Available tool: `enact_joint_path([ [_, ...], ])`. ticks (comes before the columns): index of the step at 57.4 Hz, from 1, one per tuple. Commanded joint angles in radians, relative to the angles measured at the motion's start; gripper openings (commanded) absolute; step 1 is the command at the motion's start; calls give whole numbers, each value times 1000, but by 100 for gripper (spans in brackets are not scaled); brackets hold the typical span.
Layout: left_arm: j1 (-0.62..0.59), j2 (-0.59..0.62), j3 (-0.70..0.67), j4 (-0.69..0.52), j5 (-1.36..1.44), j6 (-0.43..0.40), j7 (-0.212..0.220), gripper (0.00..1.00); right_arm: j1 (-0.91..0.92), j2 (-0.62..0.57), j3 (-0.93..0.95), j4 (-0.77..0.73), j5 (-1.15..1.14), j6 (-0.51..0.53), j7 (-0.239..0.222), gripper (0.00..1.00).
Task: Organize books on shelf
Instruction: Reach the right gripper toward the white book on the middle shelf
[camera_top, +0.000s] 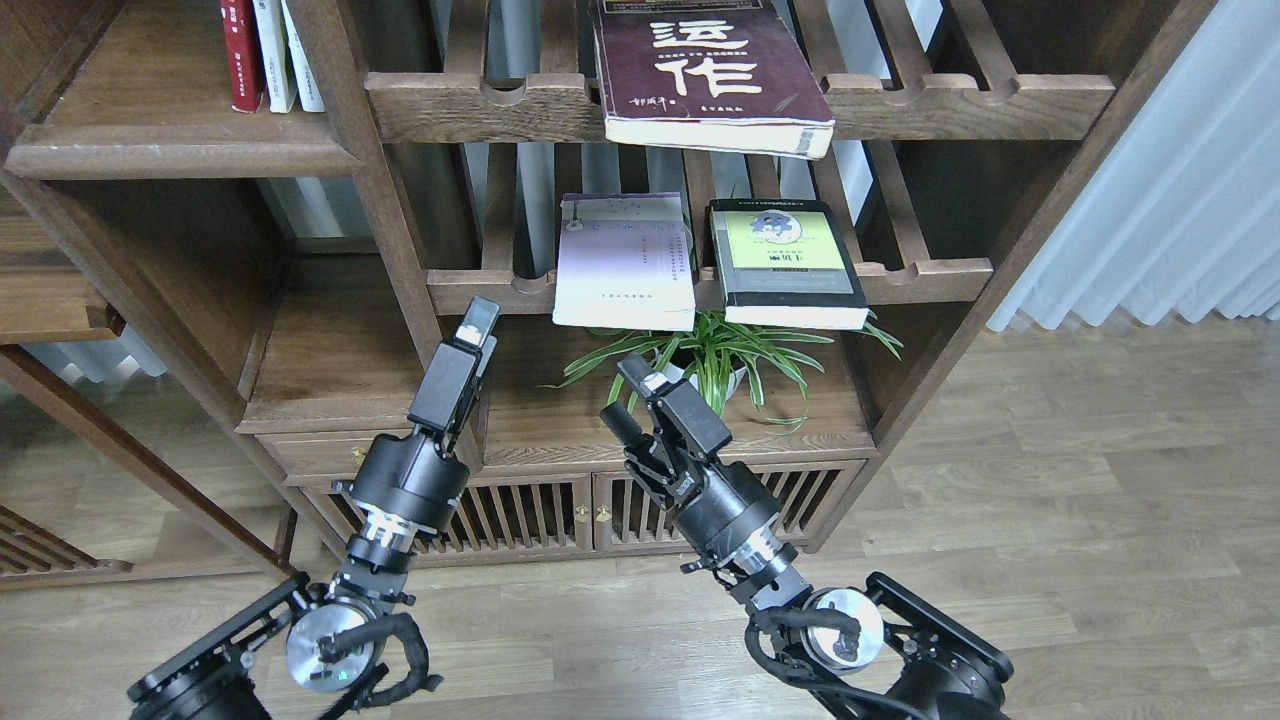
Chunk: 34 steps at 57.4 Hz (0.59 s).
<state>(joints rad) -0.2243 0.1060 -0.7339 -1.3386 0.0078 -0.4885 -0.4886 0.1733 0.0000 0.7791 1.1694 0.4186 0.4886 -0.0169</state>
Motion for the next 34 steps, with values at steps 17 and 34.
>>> enact_joint_path([
  [17,36,1,-4,1,4,0,0,100,3,0,-4,-5,8,-62,3,99],
  [34,37,66,-25,9,6,0,0,100,172,0,6,-51,118,-383,130,99],
])
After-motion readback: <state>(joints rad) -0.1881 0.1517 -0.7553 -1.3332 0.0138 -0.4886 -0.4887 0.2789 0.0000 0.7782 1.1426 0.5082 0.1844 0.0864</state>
